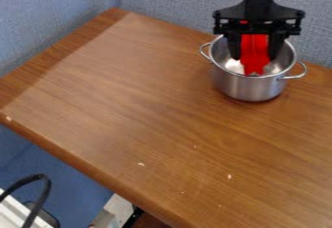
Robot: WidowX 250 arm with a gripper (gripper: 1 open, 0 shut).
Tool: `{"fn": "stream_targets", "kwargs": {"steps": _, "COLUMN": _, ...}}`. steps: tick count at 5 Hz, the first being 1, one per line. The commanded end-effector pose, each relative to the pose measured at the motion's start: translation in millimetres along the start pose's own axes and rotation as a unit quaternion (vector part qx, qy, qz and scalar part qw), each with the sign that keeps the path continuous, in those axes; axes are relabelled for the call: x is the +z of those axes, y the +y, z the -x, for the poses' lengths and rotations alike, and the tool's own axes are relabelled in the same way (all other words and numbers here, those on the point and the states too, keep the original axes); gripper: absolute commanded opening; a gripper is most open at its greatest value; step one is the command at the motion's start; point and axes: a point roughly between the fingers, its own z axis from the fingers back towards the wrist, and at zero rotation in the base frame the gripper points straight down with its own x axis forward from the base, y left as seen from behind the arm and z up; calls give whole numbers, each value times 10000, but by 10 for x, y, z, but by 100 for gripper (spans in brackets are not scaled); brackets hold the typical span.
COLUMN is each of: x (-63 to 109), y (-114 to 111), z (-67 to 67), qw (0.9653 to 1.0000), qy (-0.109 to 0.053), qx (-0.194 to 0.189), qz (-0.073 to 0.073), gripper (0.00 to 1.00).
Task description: Put the red object in the metal pot
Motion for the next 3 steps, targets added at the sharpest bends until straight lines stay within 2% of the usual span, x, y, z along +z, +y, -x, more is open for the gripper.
{"fn": "stream_targets", "kwargs": {"steps": 1, "x": 35, "y": -128, "z": -107, "qw": 9994, "qy": -317, "qx": 97, "qz": 56, "gripper": 0}}
{"fn": "stream_targets", "kwargs": {"steps": 2, "x": -171, "y": -178, "z": -135, "qw": 9993, "qy": -290, "qx": 218, "qz": -55, "gripper": 0}}
{"fn": "stream_targets", "kwargs": {"steps": 3, "x": -324, "y": -238, "z": -113, "qw": 9996, "qy": -255, "qx": 18, "qz": -95, "gripper": 0}}
